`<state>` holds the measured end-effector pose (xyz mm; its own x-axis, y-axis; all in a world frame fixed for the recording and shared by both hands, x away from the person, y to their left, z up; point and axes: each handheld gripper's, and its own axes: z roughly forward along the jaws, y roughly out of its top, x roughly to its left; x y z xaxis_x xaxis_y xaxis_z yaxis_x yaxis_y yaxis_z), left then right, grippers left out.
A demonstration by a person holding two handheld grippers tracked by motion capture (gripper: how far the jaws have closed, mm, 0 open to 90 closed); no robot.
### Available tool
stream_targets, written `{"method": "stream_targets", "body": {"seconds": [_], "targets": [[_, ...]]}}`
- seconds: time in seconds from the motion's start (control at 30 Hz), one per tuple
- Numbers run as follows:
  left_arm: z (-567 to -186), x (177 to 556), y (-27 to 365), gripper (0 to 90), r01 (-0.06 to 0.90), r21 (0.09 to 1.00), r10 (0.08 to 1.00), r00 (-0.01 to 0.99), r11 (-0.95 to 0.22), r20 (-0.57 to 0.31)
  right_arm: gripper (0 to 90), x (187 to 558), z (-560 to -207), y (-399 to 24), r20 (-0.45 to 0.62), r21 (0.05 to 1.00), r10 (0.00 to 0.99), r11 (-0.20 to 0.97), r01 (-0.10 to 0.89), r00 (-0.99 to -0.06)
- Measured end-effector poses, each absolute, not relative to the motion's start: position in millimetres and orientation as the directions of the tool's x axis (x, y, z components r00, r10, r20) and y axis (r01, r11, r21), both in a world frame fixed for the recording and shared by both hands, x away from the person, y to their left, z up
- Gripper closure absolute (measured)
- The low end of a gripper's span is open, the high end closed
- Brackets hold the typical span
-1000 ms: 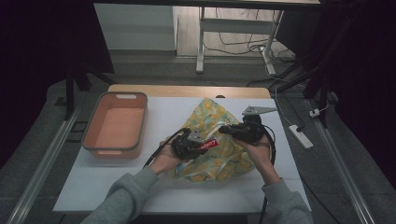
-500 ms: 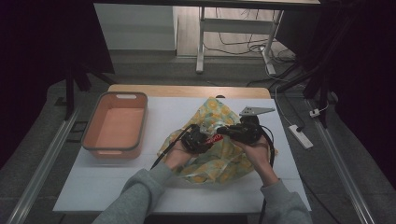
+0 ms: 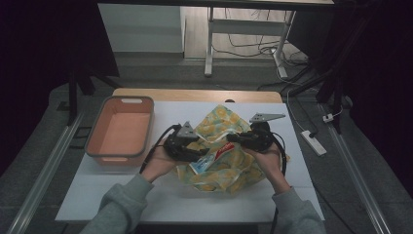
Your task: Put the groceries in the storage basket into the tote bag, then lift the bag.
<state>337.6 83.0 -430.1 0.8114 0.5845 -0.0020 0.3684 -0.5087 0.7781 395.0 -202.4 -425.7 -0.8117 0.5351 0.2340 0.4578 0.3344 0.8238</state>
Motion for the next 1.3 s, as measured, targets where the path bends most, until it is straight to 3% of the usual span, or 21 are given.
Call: {"method": "stream_targets", "body": {"seconds": [0.63,1.3], "targets": [[-431,323,158,36.4,0.449,0.770,0.659,0.751,-0.453,-0.050,86.0,367,-438,-199,0.167,0.804,0.505,0.427,0.413,-0.847],[-451,345,149,29.7,0.536,0.699,0.678,0.728,-0.473,-0.100,85.6,367,-437,-206,0.157,0.810,0.514,0.422,0.408,-0.844]]}}
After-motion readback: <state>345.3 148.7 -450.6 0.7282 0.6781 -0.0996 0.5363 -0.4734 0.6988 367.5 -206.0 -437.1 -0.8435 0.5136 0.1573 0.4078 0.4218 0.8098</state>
